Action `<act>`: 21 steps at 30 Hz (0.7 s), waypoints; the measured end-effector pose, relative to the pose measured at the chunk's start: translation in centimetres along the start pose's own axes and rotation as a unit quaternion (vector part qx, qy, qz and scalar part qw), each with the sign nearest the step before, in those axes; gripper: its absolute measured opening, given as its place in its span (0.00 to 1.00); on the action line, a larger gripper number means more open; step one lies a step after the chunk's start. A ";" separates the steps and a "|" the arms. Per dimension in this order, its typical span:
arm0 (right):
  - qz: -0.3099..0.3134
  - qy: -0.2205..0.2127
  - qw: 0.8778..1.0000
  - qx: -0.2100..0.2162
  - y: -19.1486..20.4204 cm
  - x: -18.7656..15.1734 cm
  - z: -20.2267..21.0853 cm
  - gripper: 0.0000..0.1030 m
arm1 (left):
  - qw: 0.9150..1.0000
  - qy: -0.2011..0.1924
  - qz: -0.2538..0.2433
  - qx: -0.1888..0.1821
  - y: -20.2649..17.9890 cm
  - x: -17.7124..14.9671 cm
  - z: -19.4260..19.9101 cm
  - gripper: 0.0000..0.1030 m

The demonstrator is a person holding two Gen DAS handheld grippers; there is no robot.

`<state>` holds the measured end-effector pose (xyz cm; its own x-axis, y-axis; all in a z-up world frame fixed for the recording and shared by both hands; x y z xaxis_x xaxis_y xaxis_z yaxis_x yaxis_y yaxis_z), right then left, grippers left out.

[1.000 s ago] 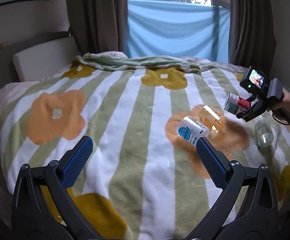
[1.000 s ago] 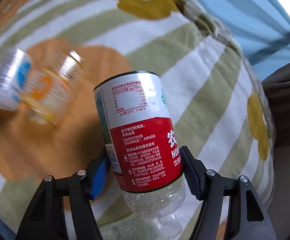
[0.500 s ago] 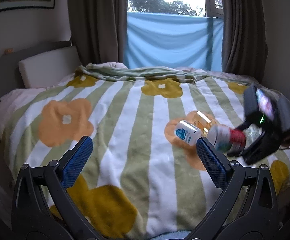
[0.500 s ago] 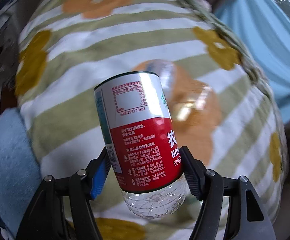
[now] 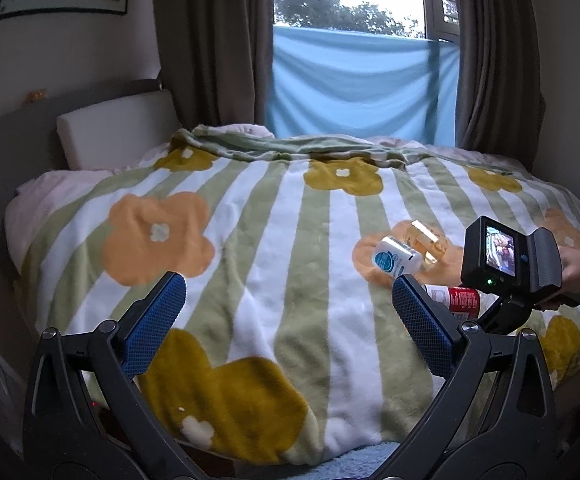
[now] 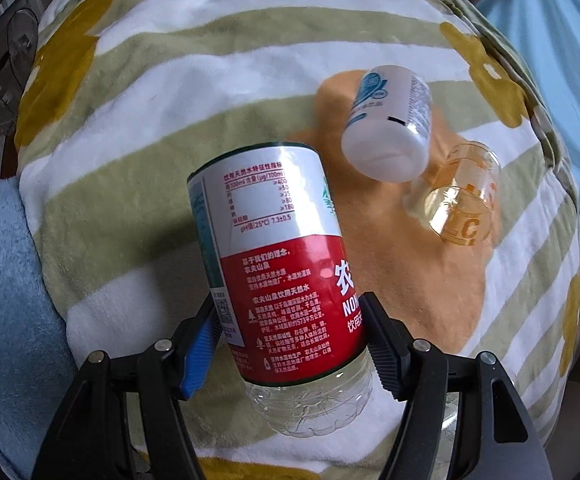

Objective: Flip cup upside down
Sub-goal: 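Lift the red-labelled bottle with the right tool and carry it toward the left tool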

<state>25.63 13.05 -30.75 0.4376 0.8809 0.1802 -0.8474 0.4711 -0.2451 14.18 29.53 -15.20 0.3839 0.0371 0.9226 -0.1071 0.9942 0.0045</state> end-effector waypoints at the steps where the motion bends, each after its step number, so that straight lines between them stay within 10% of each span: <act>1: 0.002 0.002 1.000 0.001 0.1 0.0 -0.1 0.62 | 1.000 0.001 -0.001 -0.001 -0.1 0.0 -0.1 1.00; 15: -0.013 -0.015 1.000 0.017 0.7 -1.0 1.6 0.97 | 0.997 0.010 -0.070 -0.033 -2.3 0.7 -0.1 1.00; 21: -0.086 -0.080 0.993 0.011 0.2 -3.0 7.9 0.97 | 0.976 0.036 -0.181 -0.118 -6.7 1.5 -2.3 1.00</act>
<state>21.81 10.15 -23.79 0.5245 0.7684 0.3668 -0.7713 0.6112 -0.1776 17.54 23.11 -14.73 0.4213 -0.3225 0.8476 0.2581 0.9386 0.2288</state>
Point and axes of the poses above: each gripper's, at about its wrist camera, not at the fingertips, and z roughly against the way its jaws point, y to its left, x to its top, the point moved 9 cm from there along -z, roughly the way its jaws point, and after that the axes turned 2 degrees about -y, right-handed, at the moved point
